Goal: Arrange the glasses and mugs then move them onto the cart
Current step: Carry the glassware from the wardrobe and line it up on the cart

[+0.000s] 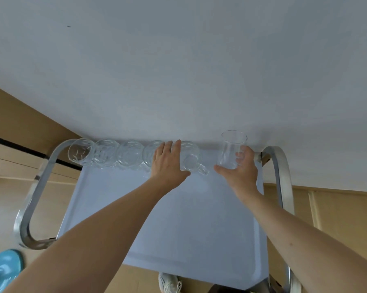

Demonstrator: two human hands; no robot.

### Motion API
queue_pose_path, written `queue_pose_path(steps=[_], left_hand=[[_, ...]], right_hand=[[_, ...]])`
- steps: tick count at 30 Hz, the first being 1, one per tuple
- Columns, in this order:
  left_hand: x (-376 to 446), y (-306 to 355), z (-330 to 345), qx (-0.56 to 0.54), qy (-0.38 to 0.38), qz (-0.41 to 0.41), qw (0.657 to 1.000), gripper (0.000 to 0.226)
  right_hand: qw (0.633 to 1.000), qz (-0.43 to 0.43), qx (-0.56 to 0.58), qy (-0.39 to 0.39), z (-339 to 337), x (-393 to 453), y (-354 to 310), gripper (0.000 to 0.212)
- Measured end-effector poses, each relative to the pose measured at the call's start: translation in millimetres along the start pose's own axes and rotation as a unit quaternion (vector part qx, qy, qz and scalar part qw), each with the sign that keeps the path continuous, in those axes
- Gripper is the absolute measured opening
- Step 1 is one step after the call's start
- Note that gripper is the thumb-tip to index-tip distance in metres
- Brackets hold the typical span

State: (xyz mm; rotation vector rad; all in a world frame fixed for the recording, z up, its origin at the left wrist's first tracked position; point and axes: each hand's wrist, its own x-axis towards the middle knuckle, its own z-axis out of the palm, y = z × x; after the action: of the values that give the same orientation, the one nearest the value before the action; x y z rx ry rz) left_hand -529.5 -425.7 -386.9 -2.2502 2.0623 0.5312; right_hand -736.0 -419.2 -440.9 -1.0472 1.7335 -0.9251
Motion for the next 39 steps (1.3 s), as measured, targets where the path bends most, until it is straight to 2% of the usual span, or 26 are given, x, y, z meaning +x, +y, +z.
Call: queue_pose_path(steps=[6, 10, 23, 29, 39], left_hand=[[-26, -13, -3, -0.018, 0.014, -0.013, 1.0, 0.098], [-48, -21, -12, -0.029, 0.025, 0.014, 0.999, 0.092], [-164, -106, -63, -0.098, 0.089, 0.066, 0.989, 0.089], [-215, -141, -69, -0.106, 0.1, 0.089, 0.985, 0.088], [-285, -173, -51, -0.159, 0.094, 0.075, 0.98, 0.079]], right_hand=[[1.0, -0.003, -0.006, 0.014, -6, -29, -2, 0.097], [0.999, -0.019, -0.007, 0.033, -6, -61, -11, 0.097], [0.992, -0.096, -0.029, 0.074, 34, -220, -52, 0.102], [0.99, -0.113, -0.03, 0.083, 57, -286, -55, 0.103], [0.984, -0.136, -0.093, 0.067, 61, -362, -41, 0.109]])
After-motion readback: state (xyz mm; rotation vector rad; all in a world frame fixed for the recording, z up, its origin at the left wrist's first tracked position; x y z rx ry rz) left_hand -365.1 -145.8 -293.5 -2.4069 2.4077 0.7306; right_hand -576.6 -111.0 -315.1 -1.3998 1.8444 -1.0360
